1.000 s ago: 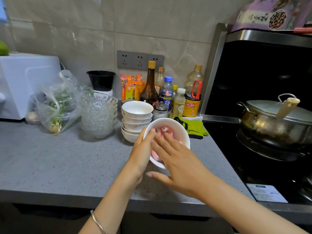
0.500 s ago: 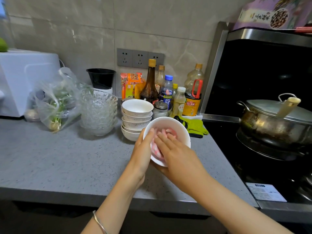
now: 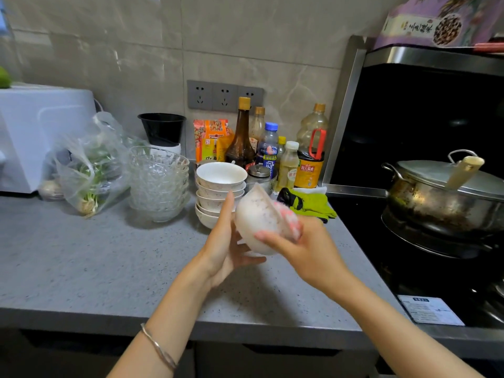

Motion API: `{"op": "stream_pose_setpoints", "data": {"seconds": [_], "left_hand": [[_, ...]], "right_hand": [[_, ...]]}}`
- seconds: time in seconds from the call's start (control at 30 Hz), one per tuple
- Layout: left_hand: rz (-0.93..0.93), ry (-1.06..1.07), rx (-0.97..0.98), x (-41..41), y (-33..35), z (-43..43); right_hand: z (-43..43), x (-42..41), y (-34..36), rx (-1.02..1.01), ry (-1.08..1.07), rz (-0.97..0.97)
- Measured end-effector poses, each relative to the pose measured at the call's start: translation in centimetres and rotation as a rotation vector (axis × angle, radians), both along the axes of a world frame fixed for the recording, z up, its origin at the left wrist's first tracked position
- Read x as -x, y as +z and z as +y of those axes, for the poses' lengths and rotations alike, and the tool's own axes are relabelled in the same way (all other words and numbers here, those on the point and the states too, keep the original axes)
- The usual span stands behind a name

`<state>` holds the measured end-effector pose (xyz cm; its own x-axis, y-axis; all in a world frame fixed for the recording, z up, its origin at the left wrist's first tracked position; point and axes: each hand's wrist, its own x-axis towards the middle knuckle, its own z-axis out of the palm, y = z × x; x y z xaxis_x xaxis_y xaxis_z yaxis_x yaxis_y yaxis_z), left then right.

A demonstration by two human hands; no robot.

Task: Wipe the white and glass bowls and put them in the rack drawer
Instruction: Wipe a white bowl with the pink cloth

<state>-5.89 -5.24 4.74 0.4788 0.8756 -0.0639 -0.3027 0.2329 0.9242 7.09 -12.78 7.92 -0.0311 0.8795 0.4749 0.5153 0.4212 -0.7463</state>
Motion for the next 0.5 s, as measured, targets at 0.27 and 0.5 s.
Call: {"op": "stream_pose_setpoints", "data": {"seconds": [0.27,0.5], "left_hand": [[-0.313,-0.046,0.112,-0.5,0.6,-0.1],[-0.417,0.012,0.12,0.3,0.6,0.2]], "right_hand": [[1.0,-1.0,0.5,0.192,0.189,0.586],[1.6,-2.4,-0.5,0.321,0.053,0.589]]}}
